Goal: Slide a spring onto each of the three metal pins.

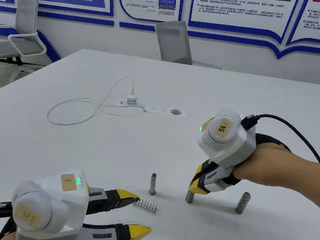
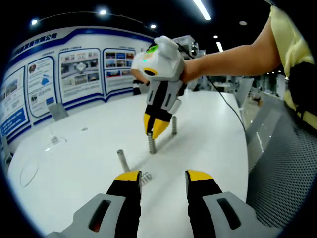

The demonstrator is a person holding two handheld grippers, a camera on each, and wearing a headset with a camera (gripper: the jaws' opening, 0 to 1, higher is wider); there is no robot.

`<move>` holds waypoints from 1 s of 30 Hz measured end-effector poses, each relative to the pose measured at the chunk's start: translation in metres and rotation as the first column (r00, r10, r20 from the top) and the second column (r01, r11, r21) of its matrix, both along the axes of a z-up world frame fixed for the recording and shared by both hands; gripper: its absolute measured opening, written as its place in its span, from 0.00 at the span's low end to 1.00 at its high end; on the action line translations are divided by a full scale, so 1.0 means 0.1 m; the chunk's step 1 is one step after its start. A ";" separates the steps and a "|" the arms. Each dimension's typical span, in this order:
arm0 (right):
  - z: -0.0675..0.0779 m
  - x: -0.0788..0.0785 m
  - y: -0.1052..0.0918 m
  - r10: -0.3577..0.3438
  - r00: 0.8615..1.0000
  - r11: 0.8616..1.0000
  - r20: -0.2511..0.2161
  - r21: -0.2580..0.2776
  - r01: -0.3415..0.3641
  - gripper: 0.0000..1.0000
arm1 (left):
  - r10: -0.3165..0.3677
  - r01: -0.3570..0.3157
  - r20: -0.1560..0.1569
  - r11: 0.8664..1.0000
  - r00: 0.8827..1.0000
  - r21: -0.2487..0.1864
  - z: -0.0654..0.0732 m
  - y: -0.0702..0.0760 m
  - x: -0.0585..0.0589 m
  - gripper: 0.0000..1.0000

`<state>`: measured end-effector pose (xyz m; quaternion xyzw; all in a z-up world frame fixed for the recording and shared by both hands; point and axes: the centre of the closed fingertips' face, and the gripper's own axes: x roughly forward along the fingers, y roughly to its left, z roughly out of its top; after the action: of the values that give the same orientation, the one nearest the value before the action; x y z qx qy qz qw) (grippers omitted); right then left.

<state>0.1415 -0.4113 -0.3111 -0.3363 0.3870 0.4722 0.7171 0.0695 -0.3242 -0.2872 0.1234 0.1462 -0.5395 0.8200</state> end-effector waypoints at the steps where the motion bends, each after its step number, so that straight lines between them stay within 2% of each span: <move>1: -0.01 0.00 0.00 0.001 1.000 1.000 -0.001 -0.001 -0.001 0.12 | 0.001 -0.001 0.001 1.000 1.000 0.000 0.00 0.00 0.00 0.36; 8: -0.03 0.00 0.00 -0.002 1.000 1.000 -0.001 0.004 0.002 0.12 | 0.003 -0.003 0.001 1.000 1.000 0.001 0.02 0.01 -0.01 0.36; 19: 0.01 0.01 -0.02 -0.006 1.000 1.000 0.022 0.016 0.005 0.16 | 0.003 -0.003 0.006 1.000 1.000 0.000 0.03 0.00 -0.01 0.37; 25: 0.12 -0.01 0.02 -0.008 0.999 0.999 0.041 0.035 0.007 0.16 | 0.004 -0.004 0.007 1.000 1.000 0.002 0.03 0.01 -0.01 0.37; 30: 0.23 -0.05 0.14 0.009 0.998 0.998 0.061 0.058 -0.013 0.16 | 0.007 -0.007 0.007 1.000 1.000 0.006 0.02 0.02 0.01 0.37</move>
<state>0.1362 -0.3973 -0.2885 -0.3313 0.3492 0.4770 0.7354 0.0700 -0.3222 -0.2849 0.1272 0.1454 -0.5358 0.8220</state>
